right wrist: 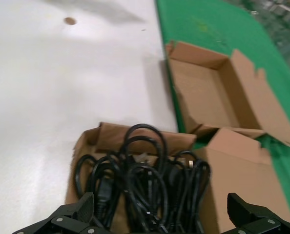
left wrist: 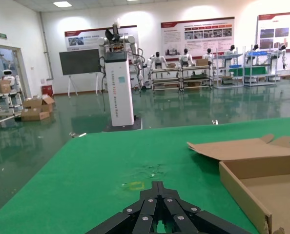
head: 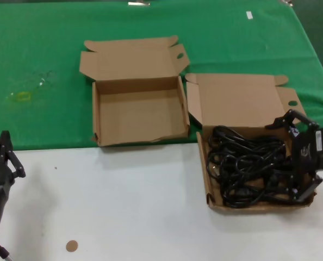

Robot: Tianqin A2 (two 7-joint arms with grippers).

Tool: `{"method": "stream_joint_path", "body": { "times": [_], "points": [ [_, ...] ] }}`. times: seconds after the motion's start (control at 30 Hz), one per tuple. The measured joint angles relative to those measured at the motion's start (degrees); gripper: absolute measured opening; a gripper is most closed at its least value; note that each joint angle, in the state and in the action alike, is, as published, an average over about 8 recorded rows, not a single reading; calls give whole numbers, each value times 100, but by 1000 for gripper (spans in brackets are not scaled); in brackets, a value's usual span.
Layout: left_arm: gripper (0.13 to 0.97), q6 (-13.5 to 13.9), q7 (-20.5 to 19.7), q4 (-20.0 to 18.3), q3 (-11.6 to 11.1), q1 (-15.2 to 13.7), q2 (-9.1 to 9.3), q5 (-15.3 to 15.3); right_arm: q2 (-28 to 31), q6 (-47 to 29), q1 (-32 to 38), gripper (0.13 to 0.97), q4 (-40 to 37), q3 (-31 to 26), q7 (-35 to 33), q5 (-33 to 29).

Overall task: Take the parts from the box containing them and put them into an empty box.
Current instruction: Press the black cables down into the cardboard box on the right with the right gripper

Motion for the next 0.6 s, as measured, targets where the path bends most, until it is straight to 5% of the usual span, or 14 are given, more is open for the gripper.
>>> {"method": "stream_joint_path", "body": {
  "times": [0.6],
  "points": [
    [144,0,-3,0,0,0,0,0,-966,-924,683,893,-1013,-122,-631,-858]
  ]
}}
